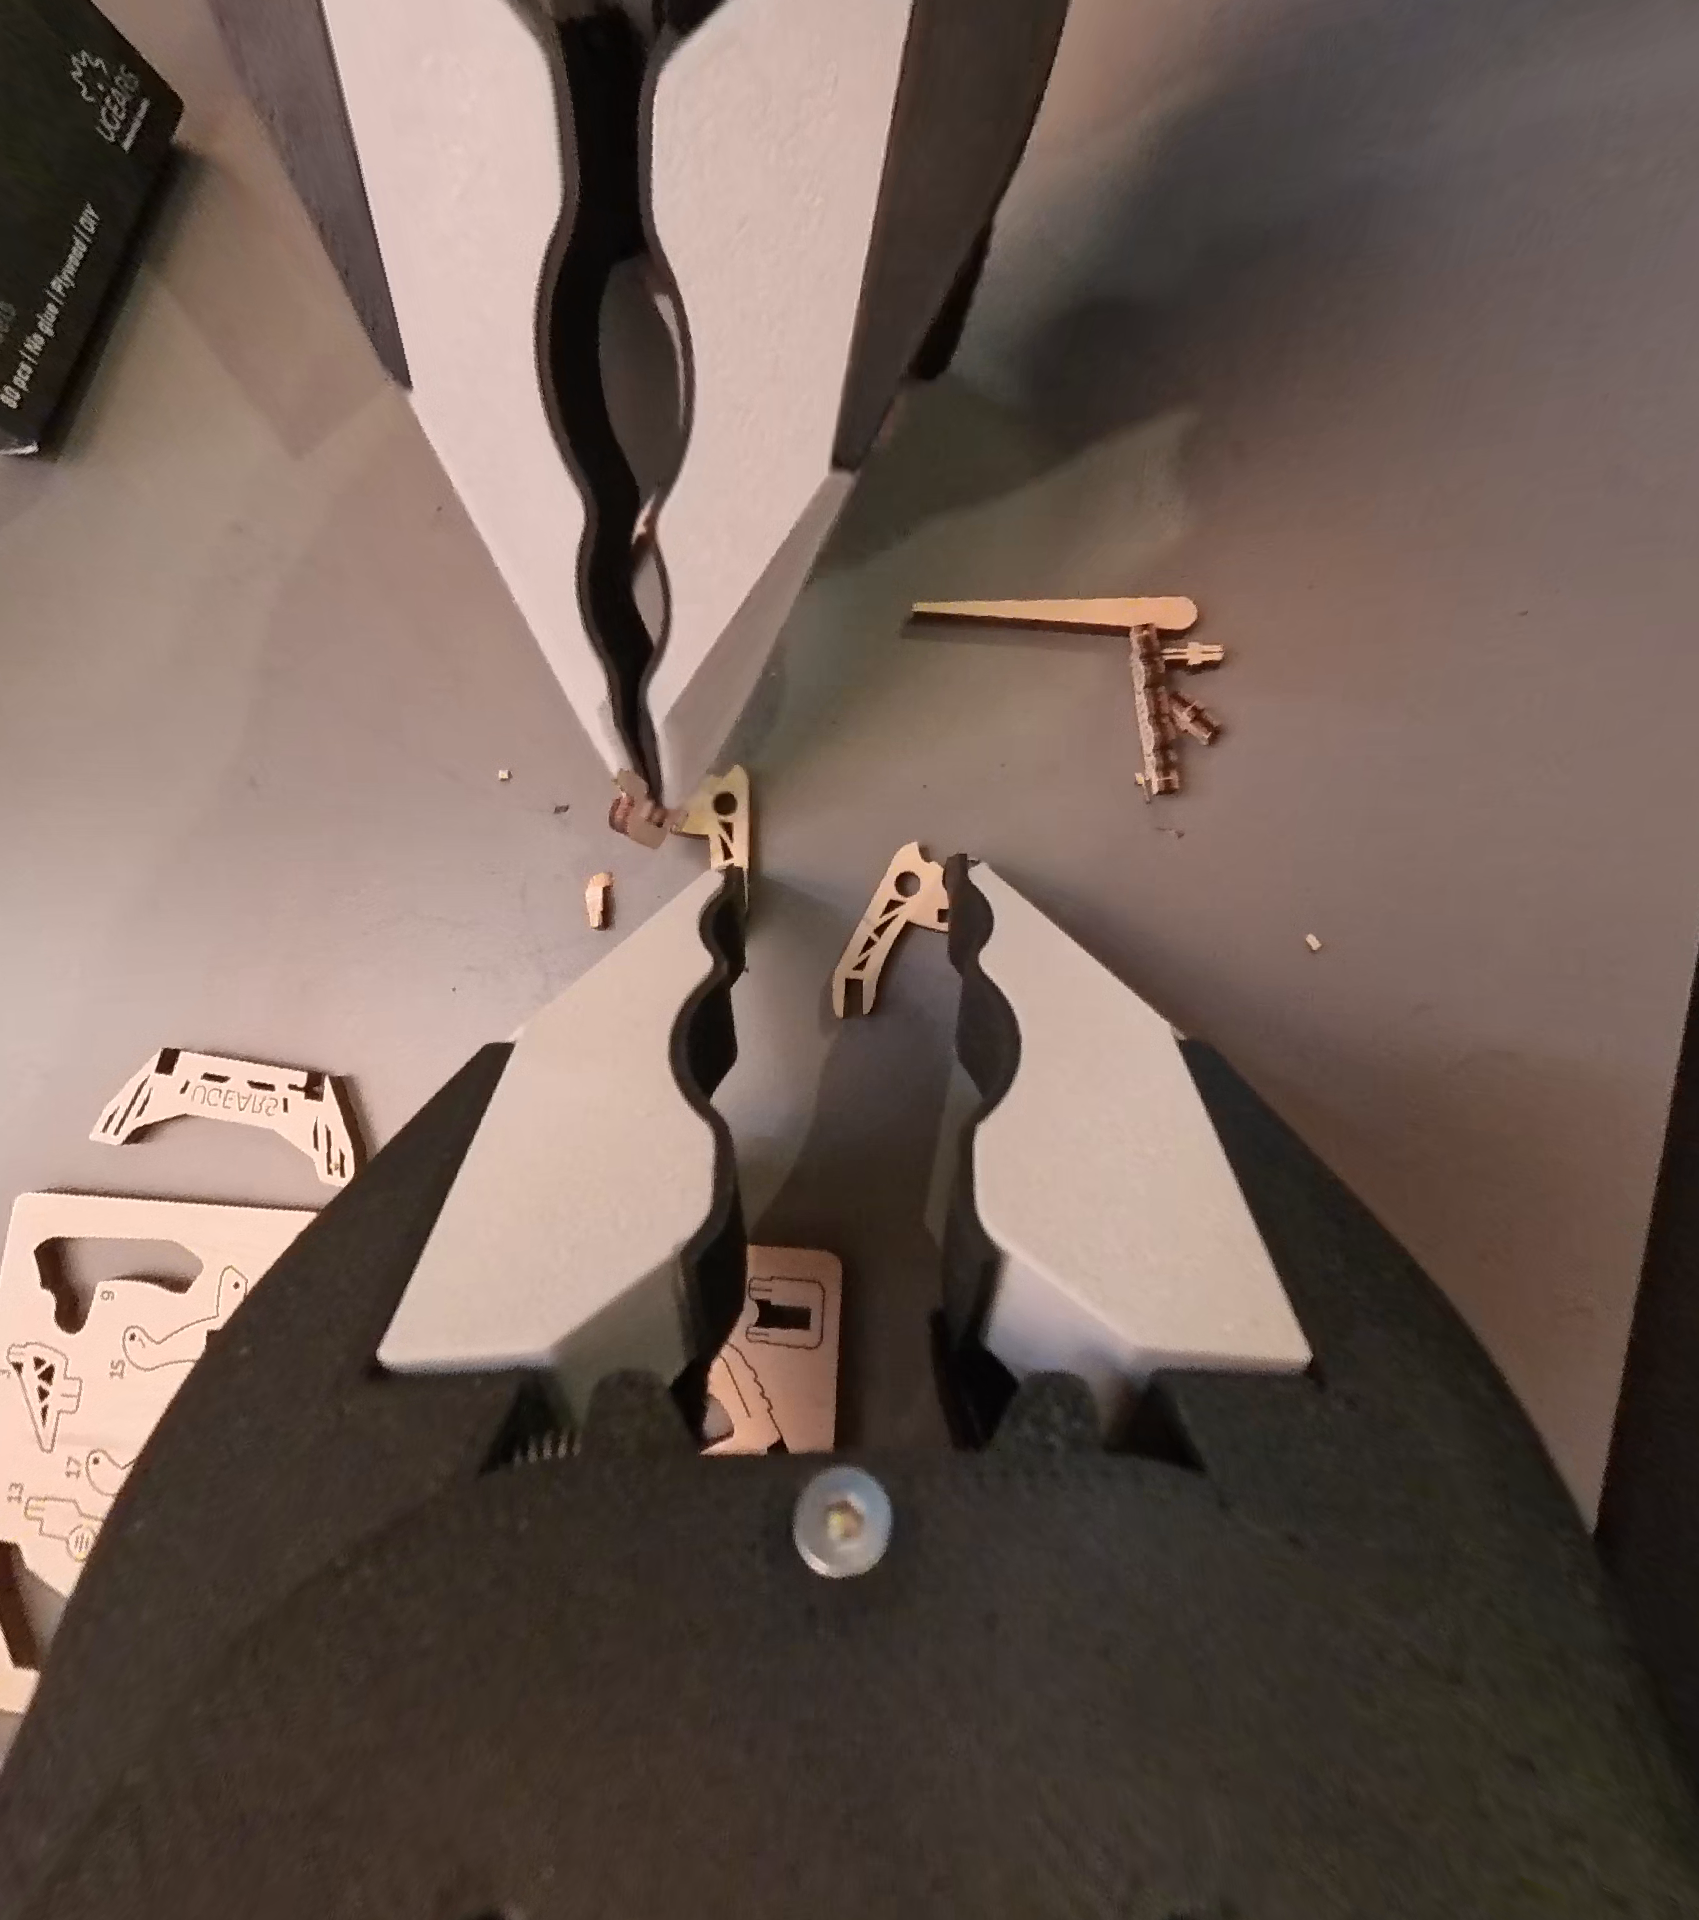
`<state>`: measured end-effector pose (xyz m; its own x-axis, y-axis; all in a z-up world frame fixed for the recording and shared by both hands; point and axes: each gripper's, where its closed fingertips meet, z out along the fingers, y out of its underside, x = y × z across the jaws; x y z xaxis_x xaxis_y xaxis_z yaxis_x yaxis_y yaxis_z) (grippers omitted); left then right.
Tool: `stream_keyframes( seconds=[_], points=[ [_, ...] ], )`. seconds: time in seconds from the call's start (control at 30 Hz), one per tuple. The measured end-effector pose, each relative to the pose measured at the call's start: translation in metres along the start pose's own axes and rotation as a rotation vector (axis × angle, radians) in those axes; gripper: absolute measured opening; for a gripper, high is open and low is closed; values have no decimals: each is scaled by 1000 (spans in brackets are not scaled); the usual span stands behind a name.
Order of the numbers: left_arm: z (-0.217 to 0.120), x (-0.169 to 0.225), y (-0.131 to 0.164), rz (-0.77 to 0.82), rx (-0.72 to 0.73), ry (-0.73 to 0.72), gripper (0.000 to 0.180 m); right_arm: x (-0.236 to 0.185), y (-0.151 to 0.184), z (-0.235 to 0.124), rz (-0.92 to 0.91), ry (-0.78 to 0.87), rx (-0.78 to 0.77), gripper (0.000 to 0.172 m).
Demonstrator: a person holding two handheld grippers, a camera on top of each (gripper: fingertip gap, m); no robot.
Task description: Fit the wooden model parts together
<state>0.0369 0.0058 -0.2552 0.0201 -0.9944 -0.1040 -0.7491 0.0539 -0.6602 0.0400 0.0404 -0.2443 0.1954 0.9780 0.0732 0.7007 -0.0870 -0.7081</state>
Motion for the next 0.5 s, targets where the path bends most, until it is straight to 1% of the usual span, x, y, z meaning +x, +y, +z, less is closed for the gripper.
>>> stream_keyframes(
  seconds=[0.03,0.1,0.17,0.33,0.5],
  points=[
    [0,0,0,-2,2,0,38,0,1,-2,13,-4,-8,4],
    [0,0,0,-3,0,3,38,-2,1,-7,18,-22,1,5],
    [0,0,0,-3,-2,6,38,2,2,-9,19,-6,-7,8],
    [0,0,0,1,-1,15,38,2,-1,-3,-8,10,-13,0],
    [0,-1,0,-2,-2,15,37,2,-1,2,5,-3,-29,3]
  ],
)
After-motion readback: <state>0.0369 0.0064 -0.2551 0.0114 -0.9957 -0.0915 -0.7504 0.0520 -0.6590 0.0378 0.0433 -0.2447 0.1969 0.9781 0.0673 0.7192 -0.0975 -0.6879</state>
